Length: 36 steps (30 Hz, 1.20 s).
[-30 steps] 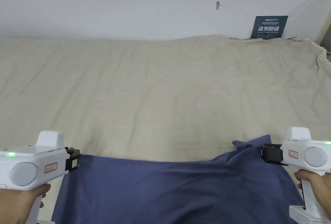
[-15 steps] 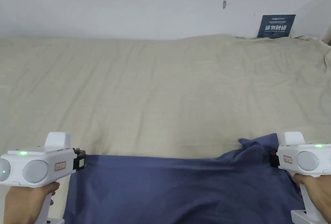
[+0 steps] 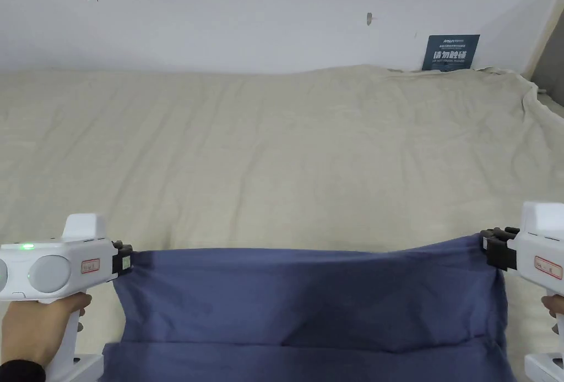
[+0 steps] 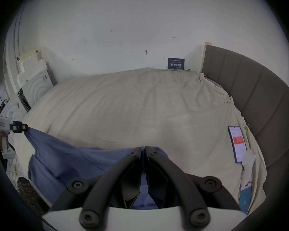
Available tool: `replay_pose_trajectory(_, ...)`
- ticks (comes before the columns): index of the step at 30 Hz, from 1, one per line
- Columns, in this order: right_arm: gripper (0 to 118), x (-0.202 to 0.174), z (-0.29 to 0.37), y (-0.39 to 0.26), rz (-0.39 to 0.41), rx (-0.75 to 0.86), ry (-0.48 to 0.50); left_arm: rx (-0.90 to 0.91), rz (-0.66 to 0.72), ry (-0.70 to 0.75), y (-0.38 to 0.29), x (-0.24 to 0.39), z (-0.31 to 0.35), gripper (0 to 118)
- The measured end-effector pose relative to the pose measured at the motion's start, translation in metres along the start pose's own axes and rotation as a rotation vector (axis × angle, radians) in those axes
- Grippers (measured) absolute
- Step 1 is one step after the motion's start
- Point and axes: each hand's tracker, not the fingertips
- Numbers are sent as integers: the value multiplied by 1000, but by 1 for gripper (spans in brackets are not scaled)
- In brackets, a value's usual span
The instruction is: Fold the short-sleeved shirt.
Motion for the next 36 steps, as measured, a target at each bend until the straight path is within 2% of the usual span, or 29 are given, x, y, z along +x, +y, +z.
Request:
replay_pose_trajectory(6,3,-4,61,-42,-53,24,40,7,0,-5,-40,-7,43,0)
replay_pose_trajectory(12,3,-10,87,-94,-74,-17,36,-22,12,-3,-89,-14,65,0)
replay_pose_trajectory(25,3,-3,59,-198,-155,-235,-57,-132,-21,40,-190,-21,33,0)
replay_pose_trajectory(34,3,-8,45,-211,-172,-277,-99,-159,-28,70,-203,-17,21,0)
replay_pose_trajectory(35,3,-10,48,-209,-168,-280,-99,-164,-29,70,-201,-18,20,3)
replay_pose_trajectory(36,6,-11,50,-206,-166,-282,-96,-173,-27,70,-199,-18,20,11)
